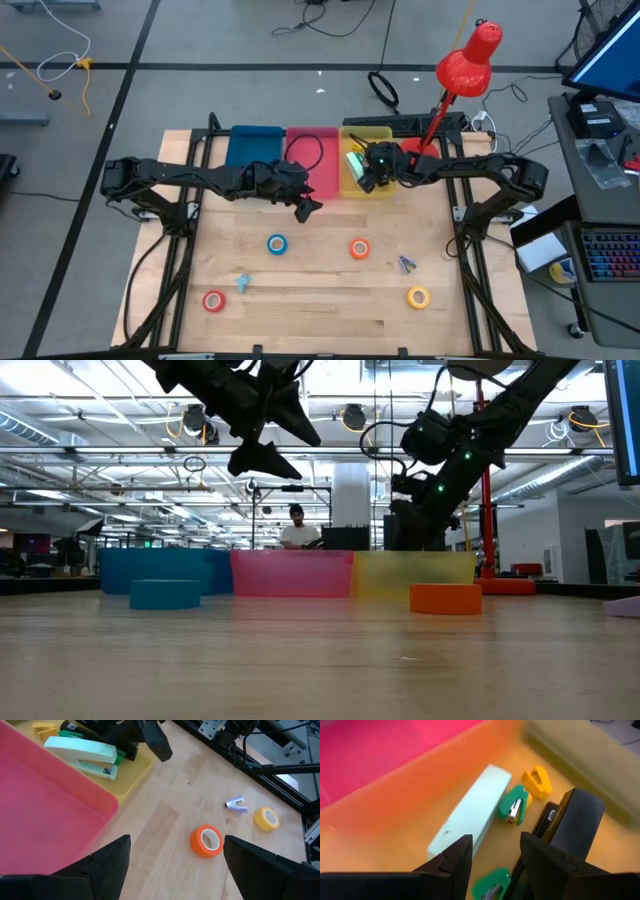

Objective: Pick and place Stapler, Stapler remover, tape
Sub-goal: Put the red tape into the pink bin

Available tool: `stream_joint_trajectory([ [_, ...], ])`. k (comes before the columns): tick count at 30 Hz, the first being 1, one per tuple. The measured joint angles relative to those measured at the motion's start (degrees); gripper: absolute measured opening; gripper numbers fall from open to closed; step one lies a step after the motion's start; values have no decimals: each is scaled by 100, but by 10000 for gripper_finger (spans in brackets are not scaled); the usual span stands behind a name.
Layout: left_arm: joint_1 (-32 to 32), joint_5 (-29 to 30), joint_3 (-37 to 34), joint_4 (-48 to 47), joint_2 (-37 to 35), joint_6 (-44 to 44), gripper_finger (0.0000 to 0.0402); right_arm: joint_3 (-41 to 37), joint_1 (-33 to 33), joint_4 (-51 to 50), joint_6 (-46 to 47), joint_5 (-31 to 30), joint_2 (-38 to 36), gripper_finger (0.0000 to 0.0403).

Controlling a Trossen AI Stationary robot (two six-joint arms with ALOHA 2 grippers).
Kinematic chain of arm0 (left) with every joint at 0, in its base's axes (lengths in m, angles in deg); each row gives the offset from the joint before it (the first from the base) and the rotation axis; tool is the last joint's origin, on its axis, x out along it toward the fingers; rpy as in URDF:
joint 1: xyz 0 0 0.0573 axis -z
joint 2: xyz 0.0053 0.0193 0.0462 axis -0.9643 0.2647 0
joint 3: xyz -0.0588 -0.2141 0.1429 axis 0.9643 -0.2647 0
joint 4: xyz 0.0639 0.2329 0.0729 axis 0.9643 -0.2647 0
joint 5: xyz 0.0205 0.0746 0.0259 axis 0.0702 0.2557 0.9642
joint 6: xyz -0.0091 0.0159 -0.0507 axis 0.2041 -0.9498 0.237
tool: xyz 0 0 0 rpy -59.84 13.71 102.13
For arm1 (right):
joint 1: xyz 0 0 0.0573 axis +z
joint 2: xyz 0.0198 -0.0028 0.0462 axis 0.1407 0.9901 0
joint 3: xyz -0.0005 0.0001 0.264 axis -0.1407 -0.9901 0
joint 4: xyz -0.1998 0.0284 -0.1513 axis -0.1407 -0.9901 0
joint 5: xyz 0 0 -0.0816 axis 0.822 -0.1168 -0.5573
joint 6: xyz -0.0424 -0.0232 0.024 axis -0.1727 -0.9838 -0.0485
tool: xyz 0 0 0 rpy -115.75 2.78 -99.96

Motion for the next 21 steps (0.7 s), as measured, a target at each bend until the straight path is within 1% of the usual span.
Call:
stream_joint_trajectory([
  [3,65,-1,0,2,0,-20,316,0,4,4,7,22,-233,160],
  [5,130,-5,0,0,0,-24,318,0,4,-24,19,227,-457,156],
  [8,228,-5,0,-47,2,-28,318,0,4,-199,84,799,-916,151],
  [10,298,-3,0,-100,2,-31,316,0,4,-429,186,1314,-1222,149],
  [16,476,0,0,-224,2,-210,319,2,10,-1410,527,2619,-2063,150],
  [18,517,-1,0,-253,2,-156,321,2,53,-1774,646,2874,-2283,148],
  [21,591,2,0,-291,2,-23,321,-63,230,-2145,714,2973,-2597,145],
])
